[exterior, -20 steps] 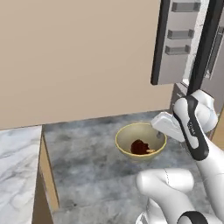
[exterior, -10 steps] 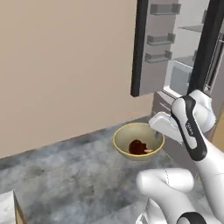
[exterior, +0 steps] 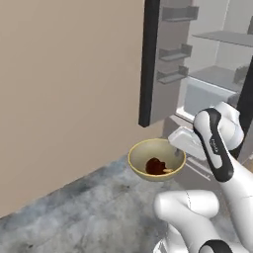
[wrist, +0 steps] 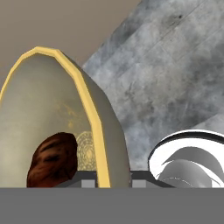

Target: Place one of the steaks on the plate and the other in the bowl. Then place the bowl in the fridge.

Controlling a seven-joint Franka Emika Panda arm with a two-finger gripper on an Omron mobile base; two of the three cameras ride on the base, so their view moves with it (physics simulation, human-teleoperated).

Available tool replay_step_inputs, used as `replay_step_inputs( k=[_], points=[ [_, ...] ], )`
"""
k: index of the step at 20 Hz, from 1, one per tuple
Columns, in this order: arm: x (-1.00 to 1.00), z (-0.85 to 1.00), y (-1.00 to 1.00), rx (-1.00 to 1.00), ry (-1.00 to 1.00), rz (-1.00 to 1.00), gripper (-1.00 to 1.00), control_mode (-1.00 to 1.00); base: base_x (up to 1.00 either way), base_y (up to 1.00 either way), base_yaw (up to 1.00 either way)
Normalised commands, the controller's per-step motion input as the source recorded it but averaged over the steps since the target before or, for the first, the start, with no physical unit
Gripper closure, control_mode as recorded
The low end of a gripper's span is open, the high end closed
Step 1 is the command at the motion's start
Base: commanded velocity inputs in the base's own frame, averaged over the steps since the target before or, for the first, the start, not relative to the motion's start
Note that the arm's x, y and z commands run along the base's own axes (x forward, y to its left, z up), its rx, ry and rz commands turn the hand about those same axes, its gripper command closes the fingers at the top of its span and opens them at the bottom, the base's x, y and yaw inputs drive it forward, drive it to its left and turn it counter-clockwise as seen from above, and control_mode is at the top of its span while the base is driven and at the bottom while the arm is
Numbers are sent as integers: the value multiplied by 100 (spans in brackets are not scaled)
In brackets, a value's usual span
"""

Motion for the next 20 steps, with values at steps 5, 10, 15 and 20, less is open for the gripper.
replay_step_inputs(
  k=[5, 10, 15, 20],
  points=[
    [0, 0, 0, 0, 0, 0, 100, 100, 68, 24, -45],
    [0, 0, 0, 0, 0, 0, 100, 100, 32, 6, -61],
    [0, 0, 0, 0, 0, 0, 100, 100, 10, 42, -61],
    [0, 0, 0, 0, 0, 0, 100, 100, 25, 95, -51]
  ],
)
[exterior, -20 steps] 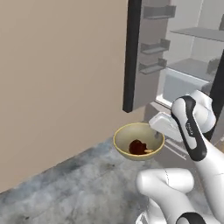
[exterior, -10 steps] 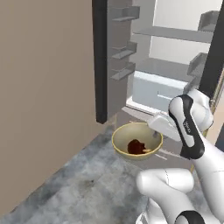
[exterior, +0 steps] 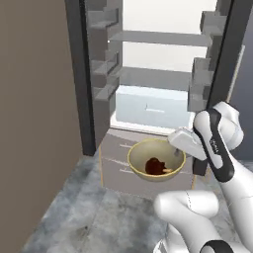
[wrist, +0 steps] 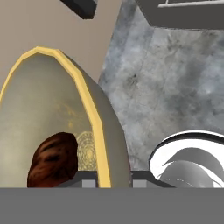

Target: Place one of the steaks on the plate and the other in the bowl. Then place the bowl in the fridge.

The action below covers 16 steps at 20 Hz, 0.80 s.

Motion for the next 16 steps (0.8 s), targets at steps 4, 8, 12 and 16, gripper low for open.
replay_step_inputs(
  k=[4, 8, 12, 16],
  points=[
    [0, 0, 0, 0, 0, 0, 100, 100, 30, 86, -55],
    [0, 0, 0, 0, 0, 0, 100, 100, 25, 37, -64],
    [0, 0, 0, 0, 0, 0, 100, 100, 24, 58, -65],
    [0, 0, 0, 0, 0, 0, 100, 100, 12, 91, -47]
  ],
)
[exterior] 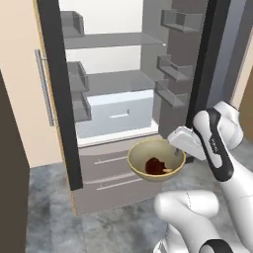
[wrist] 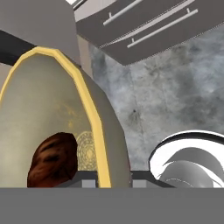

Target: Place one of the steaks on the plate and the other in the bowl. Then place the bowl in the fridge.

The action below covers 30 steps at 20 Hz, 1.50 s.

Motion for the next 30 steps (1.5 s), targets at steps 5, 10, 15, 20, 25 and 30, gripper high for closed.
replay_step_inputs(
  k=[5, 10, 15, 20, 25, 30],
  points=[
    [0, 0, 0, 0, 0, 0, 100, 100, 31, 34, -13],
    [0, 0, 0, 0, 0, 0, 100, 100, 66, 10, 0],
    [0, 0, 0, 0, 0, 0, 100, 100, 56, 34, -4],
    [0, 0, 0, 0, 0, 0, 100, 100, 70, 11, -2],
    [0, 0, 0, 0, 0, 0, 100, 100, 61, 32, -1],
    [0, 0, 0, 0, 0, 0, 100, 100, 24, -2, 0]
  ],
)
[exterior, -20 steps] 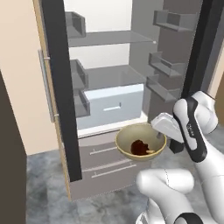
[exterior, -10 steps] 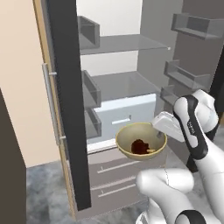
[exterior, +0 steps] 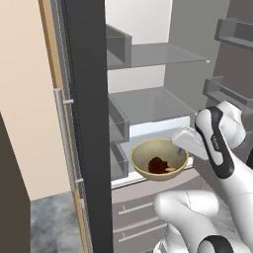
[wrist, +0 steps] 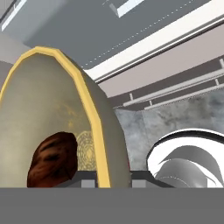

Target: Place one of the steaks on the plate and the other in the bowl. Then place the bowl in the fridge.

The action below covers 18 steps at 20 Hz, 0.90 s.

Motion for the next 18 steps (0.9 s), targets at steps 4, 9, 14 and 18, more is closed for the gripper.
replay_step_inputs(
  k=[4, 9, 14, 18],
  points=[
    [0, 0, 0, 0, 0, 0, 100, 100, 31, -2, 0],
    [0, 0, 0, 0, 0, 0, 100, 100, 54, 0, 0],
    [0, 0, 0, 0, 0, 0, 100, 100, 37, 0, 1],
    [2, 0, -5, 0, 0, 0, 100, -100, 0, 0, 0]
  ],
)
